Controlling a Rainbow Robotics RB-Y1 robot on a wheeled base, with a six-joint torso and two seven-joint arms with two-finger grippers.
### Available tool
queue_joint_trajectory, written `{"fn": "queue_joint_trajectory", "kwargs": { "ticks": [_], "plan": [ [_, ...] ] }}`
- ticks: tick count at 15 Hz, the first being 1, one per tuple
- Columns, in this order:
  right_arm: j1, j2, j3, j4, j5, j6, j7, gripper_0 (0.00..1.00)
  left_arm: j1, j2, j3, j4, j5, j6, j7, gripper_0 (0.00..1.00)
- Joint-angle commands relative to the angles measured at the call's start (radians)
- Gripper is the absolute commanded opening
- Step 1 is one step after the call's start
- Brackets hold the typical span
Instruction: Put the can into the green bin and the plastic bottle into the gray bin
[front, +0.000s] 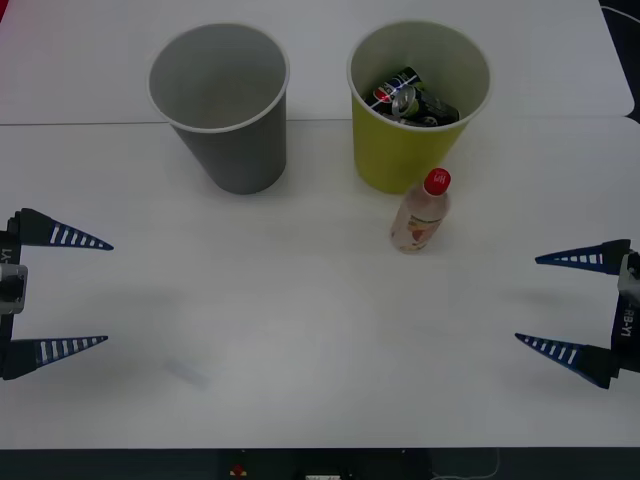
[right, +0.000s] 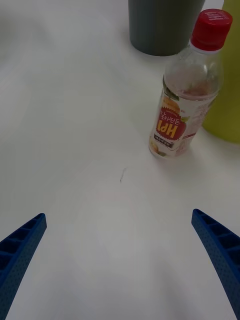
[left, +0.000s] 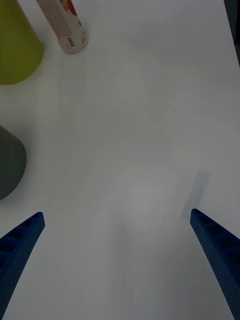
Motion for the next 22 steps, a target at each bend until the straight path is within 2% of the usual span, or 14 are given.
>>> {"fn": "queue_joint_trajectory", "kwargs": {
  "ticks": [1,5,13,17,22],
  "plan": [
    [0.002,0.0,0.089,-0.001,-0.066,0.123,0.017,1.0,0.0,0.0,0.0,0.0,0.0,0.0,0.0,1.0],
    [-0.012,0.033,0.192,-0.001,-0.163,0.264,0.038,1.0,0.0,0.0,0.0,0.0,0.0,0.0,0.0,1.0],
    [-0.053,0.207,0.266,0.015,-0.165,0.421,0.04,1.0,0.0,0.0,0.0,0.0,0.0,0.0,0.0,1.0],
    [-0.147,0.312,0.304,0.11,-0.143,0.421,0.063,1.0,0.0,0.0,0.0,0.0,0.0,0.0,0.0,1.0],
    [-0.245,0.396,0.342,0.211,-0.131,0.422,0.08,1.0,0.0,0.0,0.0,0.0,0.0,0.0,0.0,1.0]
  ]
}}
